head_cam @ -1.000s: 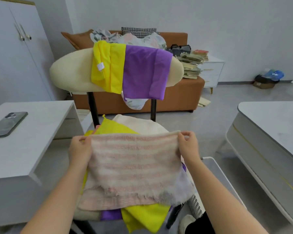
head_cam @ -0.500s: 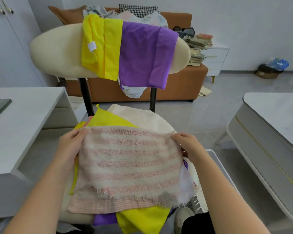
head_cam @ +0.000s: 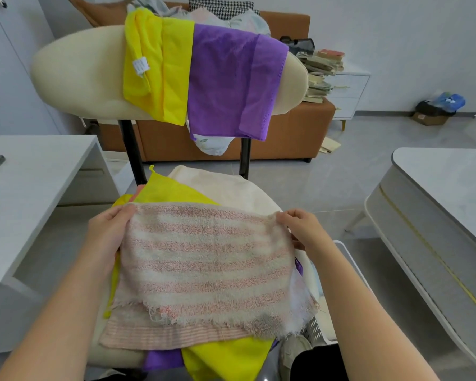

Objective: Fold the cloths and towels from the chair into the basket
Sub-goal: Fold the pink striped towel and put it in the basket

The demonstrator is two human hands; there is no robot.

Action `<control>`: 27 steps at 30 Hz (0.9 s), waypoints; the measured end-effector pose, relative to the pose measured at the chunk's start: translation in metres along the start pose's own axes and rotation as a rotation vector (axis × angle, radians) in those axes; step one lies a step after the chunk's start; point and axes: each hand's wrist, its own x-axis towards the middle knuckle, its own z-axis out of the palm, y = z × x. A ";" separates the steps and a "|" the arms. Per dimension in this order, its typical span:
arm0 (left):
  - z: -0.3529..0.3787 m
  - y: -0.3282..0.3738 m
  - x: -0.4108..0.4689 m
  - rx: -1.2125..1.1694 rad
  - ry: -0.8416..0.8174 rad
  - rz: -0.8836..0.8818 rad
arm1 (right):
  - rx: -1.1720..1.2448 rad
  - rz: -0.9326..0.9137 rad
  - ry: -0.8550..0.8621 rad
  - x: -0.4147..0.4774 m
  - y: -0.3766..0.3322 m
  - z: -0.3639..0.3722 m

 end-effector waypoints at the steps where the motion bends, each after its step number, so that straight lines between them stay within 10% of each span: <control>1: 0.000 0.000 0.000 -0.001 -0.002 -0.002 | -0.008 -0.015 0.021 0.001 0.000 0.000; 8: -0.001 -0.001 0.003 -0.021 0.006 -0.020 | -0.177 -0.170 0.235 0.009 0.005 0.002; 27: -0.005 0.011 -0.006 -0.149 0.008 0.034 | 0.499 -0.041 -0.102 0.004 -0.005 -0.010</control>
